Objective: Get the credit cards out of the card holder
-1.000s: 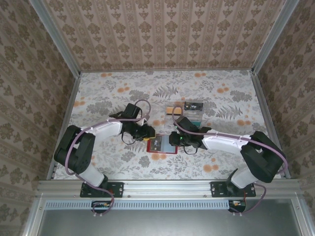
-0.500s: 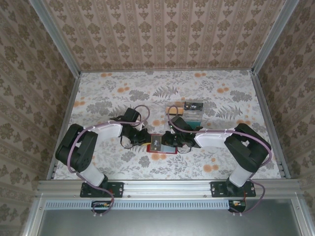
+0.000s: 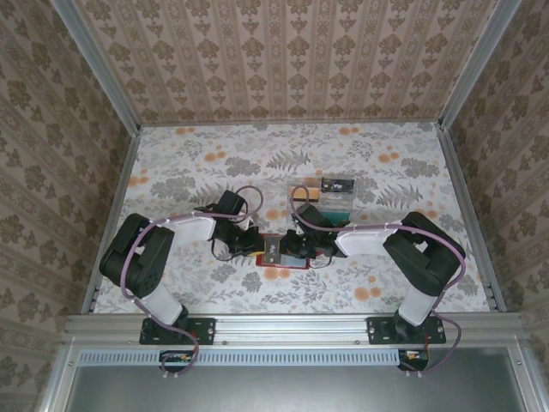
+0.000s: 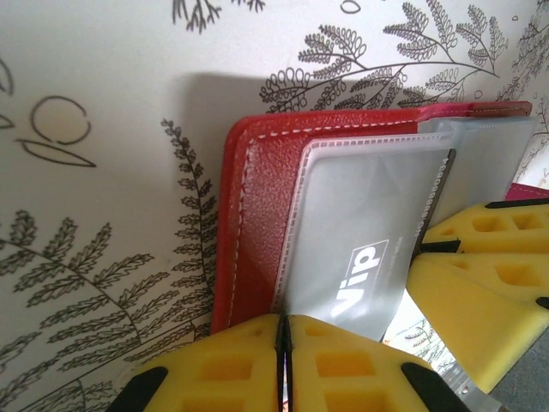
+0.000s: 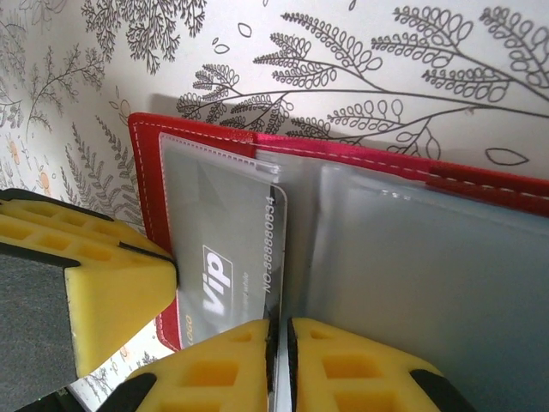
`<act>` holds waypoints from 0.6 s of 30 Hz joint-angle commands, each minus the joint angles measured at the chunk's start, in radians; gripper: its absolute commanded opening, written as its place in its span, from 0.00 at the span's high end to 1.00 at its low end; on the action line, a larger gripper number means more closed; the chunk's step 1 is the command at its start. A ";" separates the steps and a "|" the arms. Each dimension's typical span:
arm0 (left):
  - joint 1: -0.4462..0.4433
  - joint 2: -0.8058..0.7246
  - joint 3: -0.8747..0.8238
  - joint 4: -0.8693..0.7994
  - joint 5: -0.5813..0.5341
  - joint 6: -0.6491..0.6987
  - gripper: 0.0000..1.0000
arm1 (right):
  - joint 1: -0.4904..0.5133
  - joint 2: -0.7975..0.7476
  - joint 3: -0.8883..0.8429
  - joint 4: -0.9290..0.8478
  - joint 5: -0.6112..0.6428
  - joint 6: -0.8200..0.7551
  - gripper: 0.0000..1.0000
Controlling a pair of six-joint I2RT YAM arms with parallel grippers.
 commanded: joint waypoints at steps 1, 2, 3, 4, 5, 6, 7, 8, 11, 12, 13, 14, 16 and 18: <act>-0.008 0.021 -0.018 0.000 -0.013 -0.009 0.89 | 0.003 0.024 0.025 0.013 -0.027 0.018 0.85; -0.008 0.022 -0.018 -0.002 -0.012 -0.010 0.89 | 0.002 0.026 0.026 0.018 -0.033 0.018 0.85; -0.010 0.021 -0.018 -0.001 -0.013 -0.010 0.89 | 0.004 0.027 0.028 0.020 -0.035 0.019 0.85; -0.010 0.021 -0.017 -0.002 -0.012 -0.010 0.89 | 0.004 0.029 0.030 0.020 -0.038 0.019 0.85; -0.011 0.022 -0.017 -0.001 -0.011 -0.010 0.89 | 0.004 0.032 0.034 0.021 -0.043 0.019 0.85; -0.011 0.022 -0.016 -0.003 -0.012 -0.010 0.89 | 0.003 0.033 0.036 0.023 -0.046 0.019 0.85; -0.011 0.022 -0.016 -0.005 -0.013 -0.009 0.89 | 0.004 0.033 0.036 0.027 -0.051 0.019 0.86; -0.013 0.023 -0.016 -0.005 -0.012 -0.010 0.89 | 0.003 0.034 0.036 0.030 -0.053 0.019 0.86; -0.013 0.021 -0.014 -0.009 -0.015 -0.012 0.89 | 0.004 0.032 0.033 0.026 -0.057 0.019 0.93; -0.012 0.021 -0.014 -0.012 -0.017 -0.012 0.89 | 0.002 0.028 0.031 0.025 -0.055 0.019 0.96; -0.013 0.021 -0.014 -0.015 -0.021 -0.012 0.89 | -0.001 0.022 0.024 0.024 -0.053 0.020 1.00; -0.011 0.019 -0.012 -0.021 -0.027 -0.010 0.90 | -0.004 0.014 0.016 0.022 -0.047 0.021 1.00; -0.009 0.019 -0.013 -0.031 -0.038 -0.012 0.92 | -0.015 -0.004 -0.002 0.017 -0.041 0.021 1.00; -0.003 0.021 -0.016 -0.040 -0.046 -0.011 0.96 | -0.029 -0.025 -0.024 0.013 -0.033 0.019 1.00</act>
